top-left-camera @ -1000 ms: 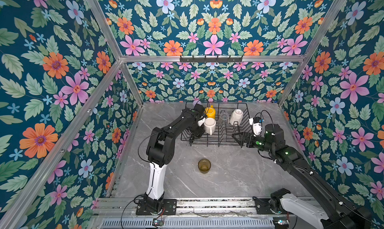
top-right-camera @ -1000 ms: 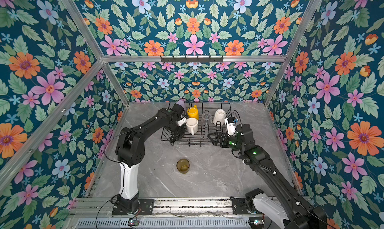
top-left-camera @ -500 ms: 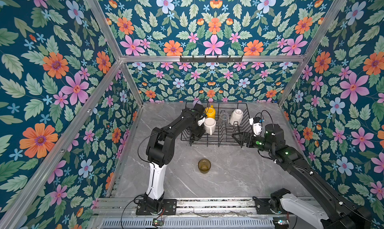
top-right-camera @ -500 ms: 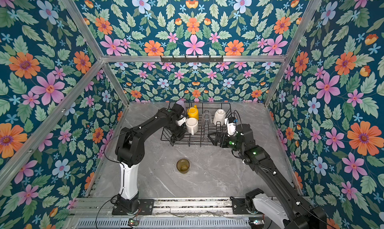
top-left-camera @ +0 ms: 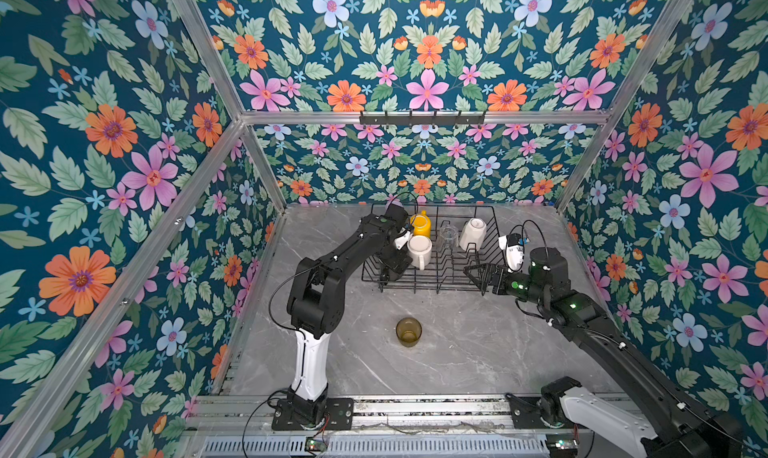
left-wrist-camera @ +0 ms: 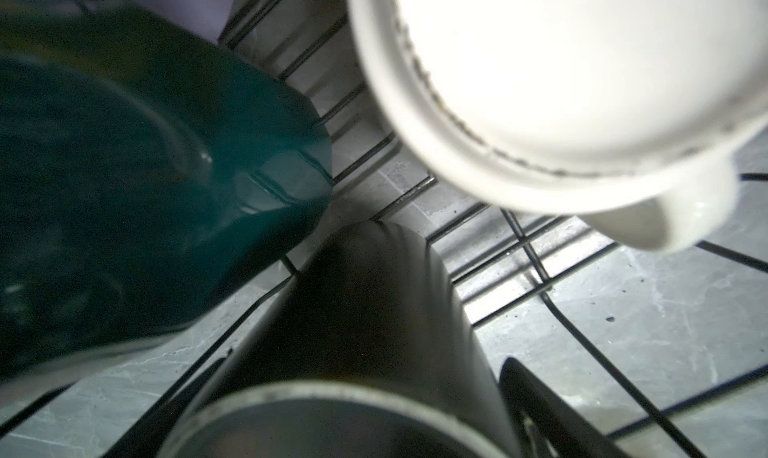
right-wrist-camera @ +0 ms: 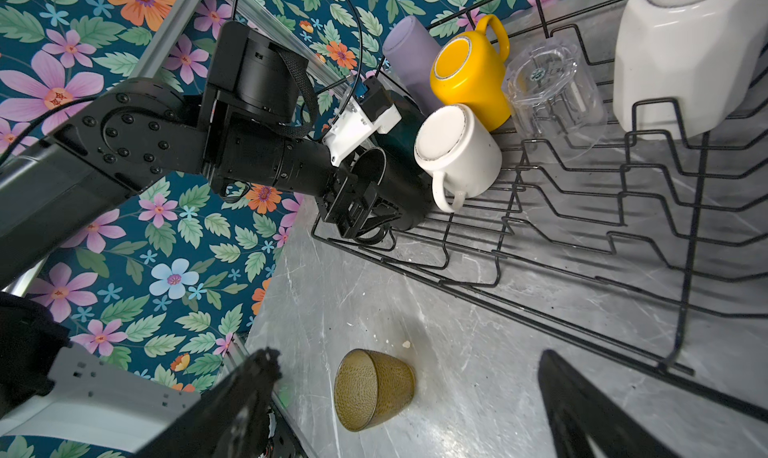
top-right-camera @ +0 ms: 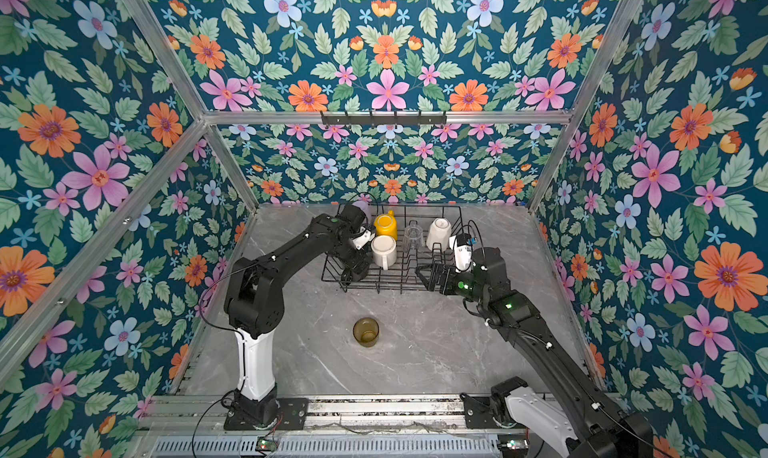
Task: Load the cups into the dish rack
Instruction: 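Open the left gripper and lift it away from the black mug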
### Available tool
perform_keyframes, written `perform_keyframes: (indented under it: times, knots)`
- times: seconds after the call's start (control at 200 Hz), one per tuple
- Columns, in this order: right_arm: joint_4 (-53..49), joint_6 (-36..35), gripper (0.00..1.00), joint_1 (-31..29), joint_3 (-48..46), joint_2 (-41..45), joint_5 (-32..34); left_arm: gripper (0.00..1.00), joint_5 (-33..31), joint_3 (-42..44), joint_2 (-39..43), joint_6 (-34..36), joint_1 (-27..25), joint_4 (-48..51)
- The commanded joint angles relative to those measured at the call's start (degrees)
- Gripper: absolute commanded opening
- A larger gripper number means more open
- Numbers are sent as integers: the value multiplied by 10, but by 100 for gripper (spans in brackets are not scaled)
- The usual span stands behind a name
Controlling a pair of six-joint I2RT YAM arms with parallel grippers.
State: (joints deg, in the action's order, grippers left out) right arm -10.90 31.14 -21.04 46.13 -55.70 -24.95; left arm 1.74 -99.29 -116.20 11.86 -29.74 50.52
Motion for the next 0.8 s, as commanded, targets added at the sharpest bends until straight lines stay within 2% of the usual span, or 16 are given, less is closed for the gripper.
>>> perform_keyframes:
  times: [0.0, 0.36, 0.545, 0.655, 0.795]
  knots:
    - [12, -2, 99, 0, 2, 2, -2, 100, 2, 7, 21, -11, 0, -16]
    - [12, -2, 99, 1, 5, 1, -3, 100, -2, 54, 121, -46, 3, -86]
    - [4, -6, 99, 1, 8, 2, 2, 100, -2, 114, 233, -99, 8, -144]
    - [-5, -12, 99, 1, 12, 0, 12, 100, 32, 170, 314, -126, 9, -176]
    - [-15, -18, 99, 1, 17, -3, 22, 100, 34, 248, 410, -179, 10, -193]
